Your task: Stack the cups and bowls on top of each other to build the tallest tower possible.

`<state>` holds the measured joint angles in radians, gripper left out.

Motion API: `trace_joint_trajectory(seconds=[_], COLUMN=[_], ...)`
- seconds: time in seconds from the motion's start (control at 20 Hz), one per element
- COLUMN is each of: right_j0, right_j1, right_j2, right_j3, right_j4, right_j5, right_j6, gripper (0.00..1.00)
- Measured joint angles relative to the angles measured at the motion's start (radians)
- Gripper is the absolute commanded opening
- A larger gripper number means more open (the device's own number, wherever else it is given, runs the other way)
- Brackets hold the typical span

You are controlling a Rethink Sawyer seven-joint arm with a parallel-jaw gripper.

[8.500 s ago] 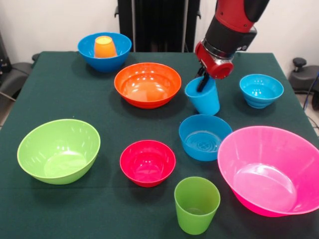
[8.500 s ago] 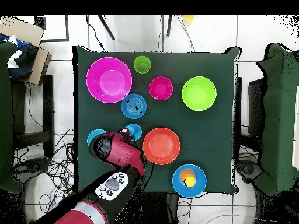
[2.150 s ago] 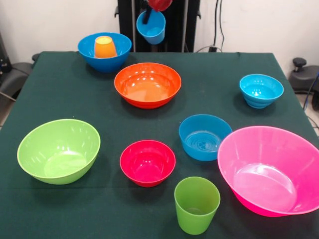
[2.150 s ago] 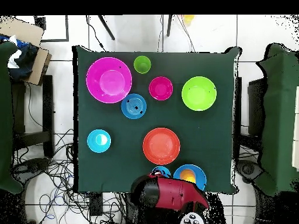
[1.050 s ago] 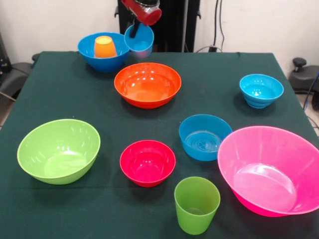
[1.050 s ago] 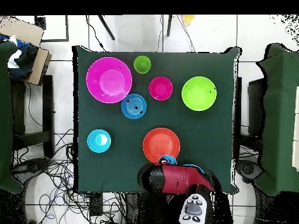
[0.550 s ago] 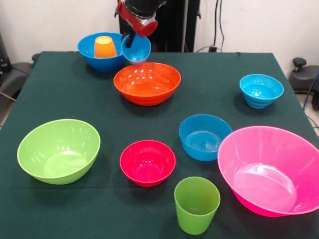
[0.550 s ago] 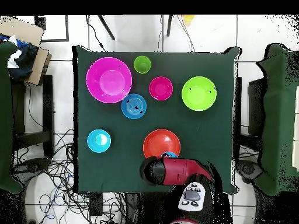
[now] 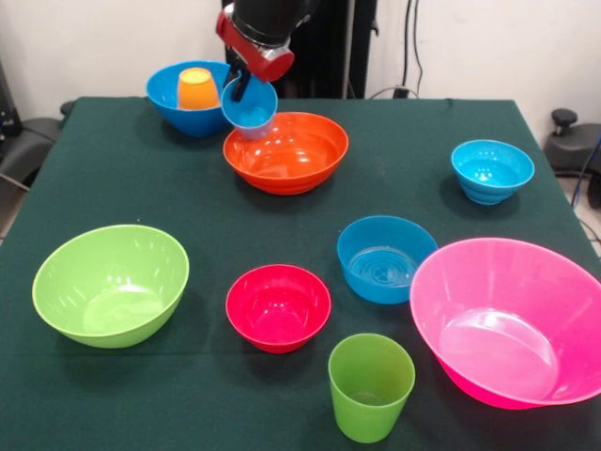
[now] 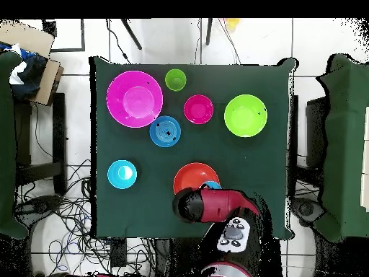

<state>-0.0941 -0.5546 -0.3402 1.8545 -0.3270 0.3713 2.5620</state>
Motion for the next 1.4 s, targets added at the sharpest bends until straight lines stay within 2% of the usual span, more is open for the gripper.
trace_joint_trajectory(seconds=[0.9, 1.4], right_j0=[0.04, 0.042], right_j1=[0.0, 0.0], right_j2=[-0.012, -0.012], right_j3=[-0.016, -0.041], right_j4=[0.009, 0.052], right_j5=[0.012, 0.04], right_j6=[0.0, 0.0], gripper=[0.0, 0.0])
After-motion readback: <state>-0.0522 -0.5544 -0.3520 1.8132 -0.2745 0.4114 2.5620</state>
